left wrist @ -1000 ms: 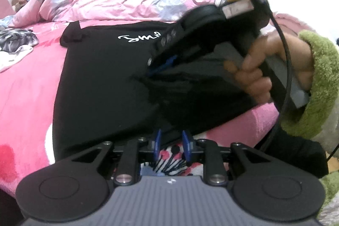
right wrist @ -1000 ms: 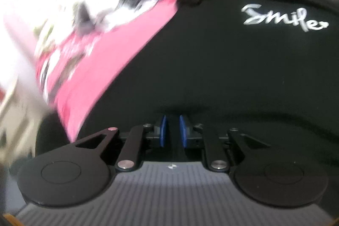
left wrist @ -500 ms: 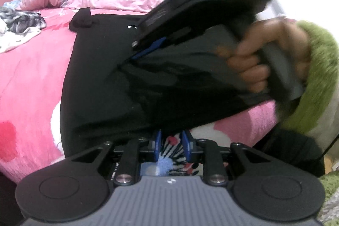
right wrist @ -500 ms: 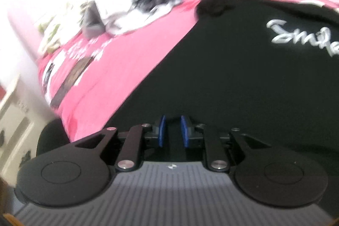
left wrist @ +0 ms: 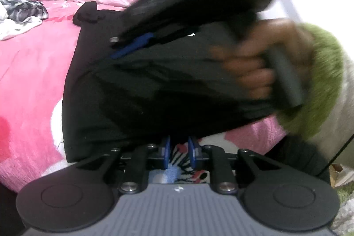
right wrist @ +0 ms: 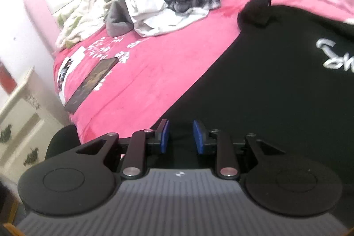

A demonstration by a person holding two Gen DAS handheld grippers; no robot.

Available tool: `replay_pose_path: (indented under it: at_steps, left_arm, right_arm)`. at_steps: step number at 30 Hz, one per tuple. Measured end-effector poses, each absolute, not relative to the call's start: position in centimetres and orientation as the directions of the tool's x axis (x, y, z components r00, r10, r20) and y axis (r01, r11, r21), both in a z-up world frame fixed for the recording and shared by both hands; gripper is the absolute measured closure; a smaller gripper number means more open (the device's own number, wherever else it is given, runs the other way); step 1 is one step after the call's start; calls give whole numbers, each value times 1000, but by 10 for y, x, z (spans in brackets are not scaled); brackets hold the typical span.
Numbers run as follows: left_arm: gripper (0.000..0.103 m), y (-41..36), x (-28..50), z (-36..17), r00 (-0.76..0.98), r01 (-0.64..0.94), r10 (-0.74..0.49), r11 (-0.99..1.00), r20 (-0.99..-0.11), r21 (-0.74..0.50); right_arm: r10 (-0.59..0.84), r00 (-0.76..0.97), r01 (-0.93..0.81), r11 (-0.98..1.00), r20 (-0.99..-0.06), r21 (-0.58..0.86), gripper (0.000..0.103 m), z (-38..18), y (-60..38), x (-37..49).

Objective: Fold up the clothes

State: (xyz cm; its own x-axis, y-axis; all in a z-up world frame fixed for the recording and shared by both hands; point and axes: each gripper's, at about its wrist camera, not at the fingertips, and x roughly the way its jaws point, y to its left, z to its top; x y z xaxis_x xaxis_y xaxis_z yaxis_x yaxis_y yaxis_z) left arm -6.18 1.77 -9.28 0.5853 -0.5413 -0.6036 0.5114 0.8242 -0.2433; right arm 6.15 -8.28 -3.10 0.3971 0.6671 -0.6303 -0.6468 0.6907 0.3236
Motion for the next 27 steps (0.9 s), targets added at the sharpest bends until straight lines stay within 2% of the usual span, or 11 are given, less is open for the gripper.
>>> replay_pose_path:
  at_steps: [3, 6, 9, 12, 15, 19, 22, 27]
  left_arm:
    - [84, 17, -62, -94, 586, 517, -543, 822, -601, -238]
    - [84, 17, -62, -94, 586, 519, -541, 822, -604, -232]
    - [85, 16, -62, -93, 586, 515, -536, 825, -607, -232]
    - [85, 17, -61, -93, 581, 512, -541, 824, -608, -244]
    - [84, 18, -61, -94, 583, 517, -542, 822, -606, -237]
    - [84, 16, -61, -93, 584, 525, -537, 822, -609, -221]
    - [84, 15, -60, -93, 584, 522, -529, 826, -616, -214]
    - [83, 13, -65, -88, 585, 516, -515, 832, -627, -201]
  right_arm:
    - [719, 232, -736, 570, -655, 365, 78, -28, -93, 50]
    - [695, 122, -769, 517, -708, 375, 77, -46, -73, 49]
    - [760, 146, -710, 526, -633, 468, 78, -55, -62, 69]
    - [768, 288, -603, 609, -572, 515, 76, -46, -74, 84]
    - [799, 255, -623, 566, -544, 540, 76, -28, -105, 71]
    - [769, 125, -713, 509, -627, 482, 75, -30, -125, 42]
    - [733, 100, -690, 539, -673, 484, 75, -54, -115, 41]
    - [794, 324, -559, 599, -514, 573, 74, -52, -111, 61]
